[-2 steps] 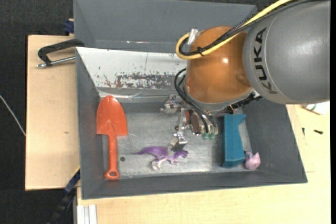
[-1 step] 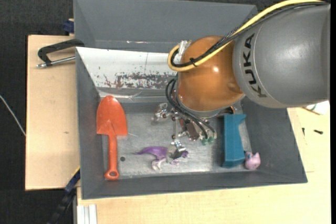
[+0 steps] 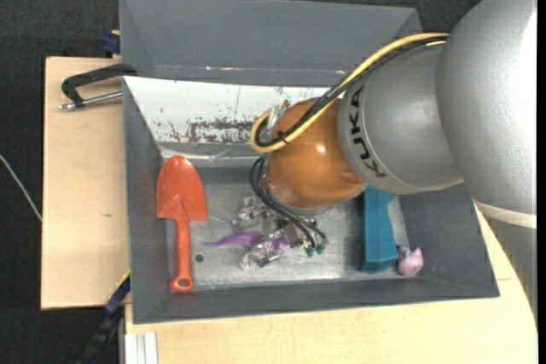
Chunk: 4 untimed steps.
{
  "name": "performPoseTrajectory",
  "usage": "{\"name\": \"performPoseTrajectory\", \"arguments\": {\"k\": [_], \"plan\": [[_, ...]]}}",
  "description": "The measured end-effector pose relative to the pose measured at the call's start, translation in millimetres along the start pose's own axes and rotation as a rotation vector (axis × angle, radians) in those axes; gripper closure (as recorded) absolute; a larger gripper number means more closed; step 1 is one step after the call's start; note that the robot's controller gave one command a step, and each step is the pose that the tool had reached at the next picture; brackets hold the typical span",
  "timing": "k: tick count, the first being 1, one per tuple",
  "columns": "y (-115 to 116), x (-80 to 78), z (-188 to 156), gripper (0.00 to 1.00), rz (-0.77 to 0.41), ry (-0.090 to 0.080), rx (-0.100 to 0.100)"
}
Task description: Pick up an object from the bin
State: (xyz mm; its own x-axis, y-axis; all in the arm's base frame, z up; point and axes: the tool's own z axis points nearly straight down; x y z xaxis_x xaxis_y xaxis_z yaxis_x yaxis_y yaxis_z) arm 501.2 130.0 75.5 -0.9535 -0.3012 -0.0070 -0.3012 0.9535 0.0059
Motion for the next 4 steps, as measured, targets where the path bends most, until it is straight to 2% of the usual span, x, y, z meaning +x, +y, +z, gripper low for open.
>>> {"name": "performPoseTrajectory", "arguments": {"k": [1,2,3,4], "plan": [[0,0.0,0,1.0,0.0,0.0,0.0],[0,5.1,-29,1.0,-0.008,0.007,0.004],[0,-10.7,-165,1.0,0.05,0.003,0.005],[0,-10.6,-165,1.0,0.051,0.003,0.005]]}}
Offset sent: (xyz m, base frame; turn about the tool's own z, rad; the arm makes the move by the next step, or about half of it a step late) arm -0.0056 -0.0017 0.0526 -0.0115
